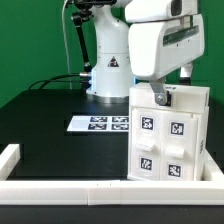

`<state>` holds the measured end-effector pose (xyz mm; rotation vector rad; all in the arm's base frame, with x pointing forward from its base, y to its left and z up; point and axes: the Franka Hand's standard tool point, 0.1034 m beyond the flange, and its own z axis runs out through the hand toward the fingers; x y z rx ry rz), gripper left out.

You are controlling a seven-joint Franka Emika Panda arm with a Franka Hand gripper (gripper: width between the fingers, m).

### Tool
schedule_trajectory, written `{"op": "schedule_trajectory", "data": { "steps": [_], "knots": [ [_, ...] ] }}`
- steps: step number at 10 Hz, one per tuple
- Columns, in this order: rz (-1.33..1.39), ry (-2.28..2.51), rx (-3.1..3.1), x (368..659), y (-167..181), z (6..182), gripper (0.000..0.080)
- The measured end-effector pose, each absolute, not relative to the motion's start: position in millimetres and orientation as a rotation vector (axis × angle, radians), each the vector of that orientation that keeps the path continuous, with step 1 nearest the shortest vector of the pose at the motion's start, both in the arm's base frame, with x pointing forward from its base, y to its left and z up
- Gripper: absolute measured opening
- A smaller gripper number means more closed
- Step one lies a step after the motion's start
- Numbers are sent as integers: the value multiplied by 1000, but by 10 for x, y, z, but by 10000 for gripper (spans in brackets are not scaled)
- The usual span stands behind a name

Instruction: Assemble cabinet

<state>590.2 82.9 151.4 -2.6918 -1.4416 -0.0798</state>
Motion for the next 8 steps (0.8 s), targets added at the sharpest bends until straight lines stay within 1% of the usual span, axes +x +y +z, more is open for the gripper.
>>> {"op": "schedule_trajectory", "data": {
  "steps": [1,2,3,4,5,6,8],
  "knots": [
    [-81,-1438,-2694,5904,816,1514,768],
    [-79,-1415,-2705,5904,815,1512,768],
    [-78,-1388,-2719,5904,814,1512,589],
    [-78,-1389,-2719,5904,812,1512,589],
    [-76,-1344,-2739,5904,813,1512,554],
    [-70,-1228,-2791,5904,810,1511,554],
    [-74,-837,-2910,5907,793,1508,554]
  ]
}}
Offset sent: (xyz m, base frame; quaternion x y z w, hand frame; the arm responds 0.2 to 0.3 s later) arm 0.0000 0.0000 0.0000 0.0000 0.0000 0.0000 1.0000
